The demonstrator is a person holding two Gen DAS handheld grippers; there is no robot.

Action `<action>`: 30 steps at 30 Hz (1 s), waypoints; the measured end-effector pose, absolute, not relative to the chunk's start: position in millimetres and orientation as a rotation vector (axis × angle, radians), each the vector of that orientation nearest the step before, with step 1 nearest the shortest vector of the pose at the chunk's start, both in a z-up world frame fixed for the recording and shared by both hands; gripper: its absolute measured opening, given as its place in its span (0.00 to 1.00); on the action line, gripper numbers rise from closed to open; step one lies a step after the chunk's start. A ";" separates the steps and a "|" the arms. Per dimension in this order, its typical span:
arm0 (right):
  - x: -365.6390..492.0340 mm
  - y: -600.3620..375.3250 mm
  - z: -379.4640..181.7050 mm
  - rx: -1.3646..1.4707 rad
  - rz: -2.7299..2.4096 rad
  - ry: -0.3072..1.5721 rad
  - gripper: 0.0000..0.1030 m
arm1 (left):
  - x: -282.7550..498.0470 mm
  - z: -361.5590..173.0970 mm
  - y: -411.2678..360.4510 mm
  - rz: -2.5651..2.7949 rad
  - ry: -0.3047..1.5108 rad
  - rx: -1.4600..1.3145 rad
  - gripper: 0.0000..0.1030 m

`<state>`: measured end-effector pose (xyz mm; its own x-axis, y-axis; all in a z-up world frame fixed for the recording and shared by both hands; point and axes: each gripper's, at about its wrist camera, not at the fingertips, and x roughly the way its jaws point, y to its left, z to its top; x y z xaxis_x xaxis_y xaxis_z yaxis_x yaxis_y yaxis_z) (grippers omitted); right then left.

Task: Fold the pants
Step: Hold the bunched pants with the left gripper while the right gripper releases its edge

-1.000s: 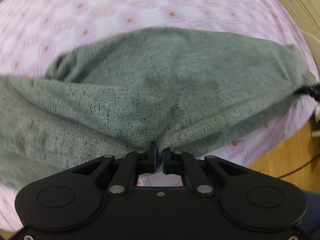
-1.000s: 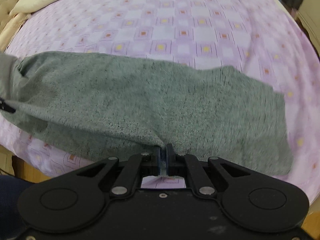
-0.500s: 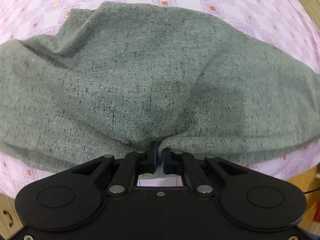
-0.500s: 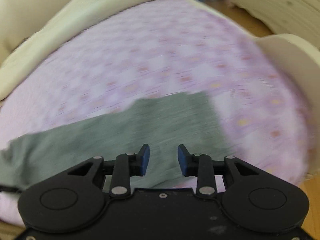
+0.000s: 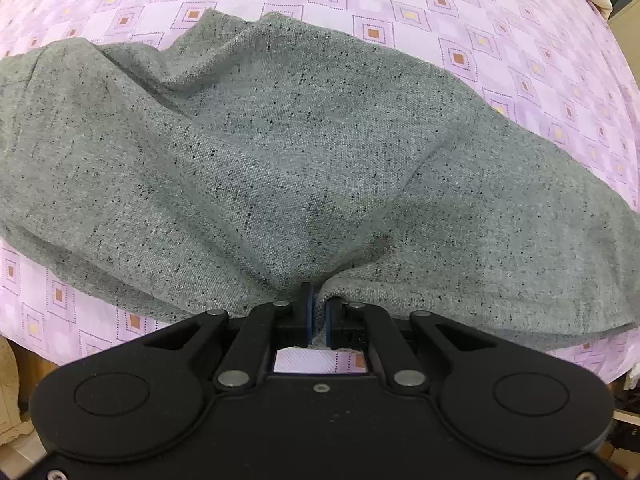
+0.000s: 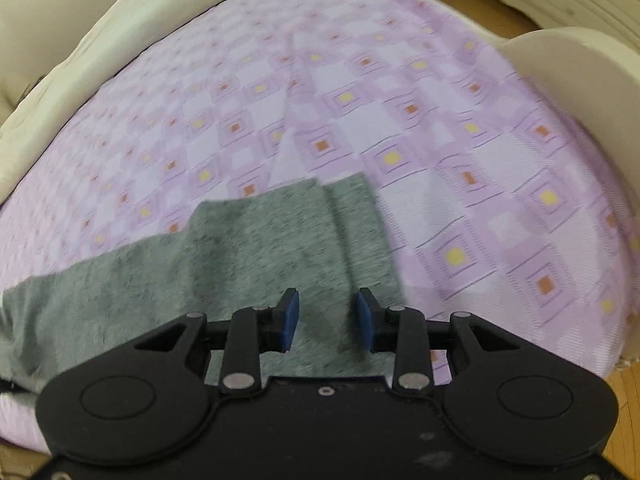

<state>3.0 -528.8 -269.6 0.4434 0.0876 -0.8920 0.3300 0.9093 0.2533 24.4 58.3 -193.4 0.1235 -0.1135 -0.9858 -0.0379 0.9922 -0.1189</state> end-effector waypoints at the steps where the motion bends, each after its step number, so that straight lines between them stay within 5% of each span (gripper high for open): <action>1: 3.8 -526.3 -270.4 0.410 -0.139 1.114 0.35 | 23.5 -192.9 56.7 -0.051 1.446 -0.114 0.07; 3: 4.5 -521.7 -270.6 0.375 -0.113 1.126 0.31 | 22.3 -194.3 50.0 -0.045 1.440 -0.095 0.07; 5: 4.6 -518.2 -267.7 0.342 -0.088 1.135 0.07 | 21.1 -195.0 47.2 -0.039 1.437 -0.085 0.07; 8: -0.9 -513.1 -255.6 0.280 -0.082 1.113 0.06 | 19.5 -197.3 39.4 -0.027 1.432 -0.082 0.07; 15: -11.8 -520.9 -265.4 0.193 -0.185 1.144 0.07 | 12.9 -202.2 24.1 -0.008 1.429 -0.022 0.09; 20: -13.9 -532.3 -242.6 0.275 -0.213 1.058 0.27 | 10.3 -202.0 14.8 -0.016 1.423 0.012 0.09; 30: 49.9 -534.4 -264.6 0.199 -0.141 1.077 0.30 | 16.9 -205.7 26.3 -0.001 1.432 -0.012 0.09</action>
<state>49.9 -534.4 -264.6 0.4674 -0.0174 -0.8839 0.2108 0.9732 0.0923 16.9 26.3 -205.7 0.1381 -0.0079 -0.9904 -0.0065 0.9999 -0.0089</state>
